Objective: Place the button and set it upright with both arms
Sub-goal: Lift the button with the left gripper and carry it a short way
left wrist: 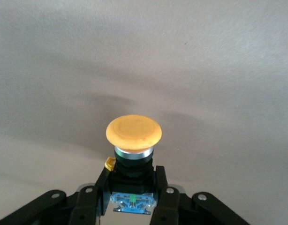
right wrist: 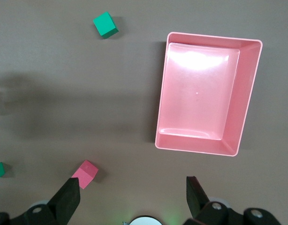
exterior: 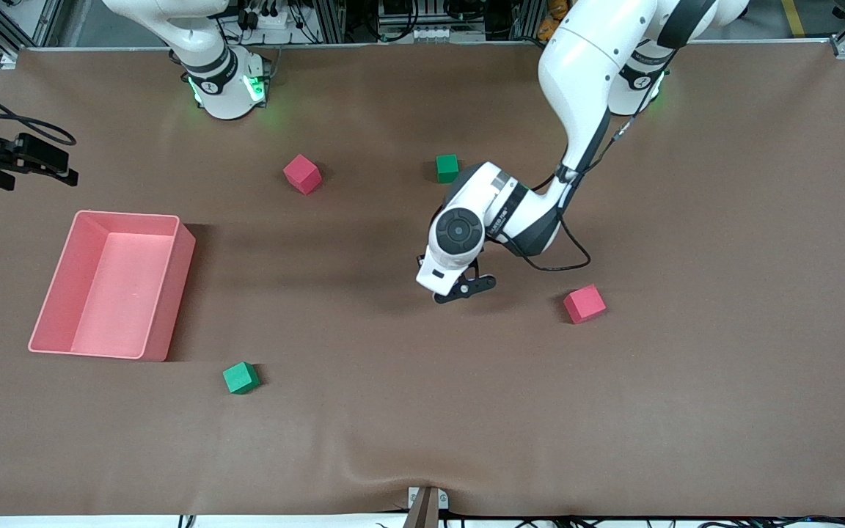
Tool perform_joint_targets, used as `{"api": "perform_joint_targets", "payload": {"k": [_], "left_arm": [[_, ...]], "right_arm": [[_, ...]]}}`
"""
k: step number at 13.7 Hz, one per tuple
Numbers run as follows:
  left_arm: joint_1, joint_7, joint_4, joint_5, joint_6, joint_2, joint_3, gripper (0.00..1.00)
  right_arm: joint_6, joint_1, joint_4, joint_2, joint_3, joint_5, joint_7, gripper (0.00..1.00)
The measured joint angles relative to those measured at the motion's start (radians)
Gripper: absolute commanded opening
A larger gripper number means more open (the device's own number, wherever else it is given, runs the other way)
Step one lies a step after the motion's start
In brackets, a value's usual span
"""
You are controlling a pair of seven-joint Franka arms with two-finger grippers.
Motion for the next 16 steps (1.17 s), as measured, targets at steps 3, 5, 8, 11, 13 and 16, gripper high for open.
{"api": "perform_joint_targets", "payload": {"k": [3, 5, 8, 11, 13, 16], "left_arm": [[-0.014, -0.085, 0.017, 0.061, 0.001, -0.007, 0.001, 0.02], [-0.016, -0.107, 0.029, 0.081, 0.001, -0.010, 0.002, 0.02], [-0.020, -0.184, 0.033, 0.178, 0.001, -0.027, 0.007, 0.00], [-0.066, -0.352, 0.033, 0.384, 0.001, -0.036, 0.006, 0.02], [-0.096, -0.448, 0.032, 0.458, 0.001, -0.036, 0.007, 0.07], [-0.130, -0.644, 0.036, 0.536, 0.002, -0.036, 0.013, 0.07]], "right_arm": [[0.004, 0.000, 0.000, 0.000, 0.000, 0.000, 0.000, 1.00], [0.005, 0.000, 0.000, 0.000, 0.001, 0.000, 0.000, 1.00], [0.021, 0.000, 0.000, 0.001, 0.001, 0.001, 0.000, 1.00], [0.029, 0.000, 0.000, 0.013, 0.001, 0.001, 0.000, 1.00], [0.033, 0.000, 0.000, 0.019, 0.001, 0.001, 0.000, 1.00], [0.035, 0.000, 0.000, 0.021, 0.001, 0.001, 0.000, 1.00]]}}
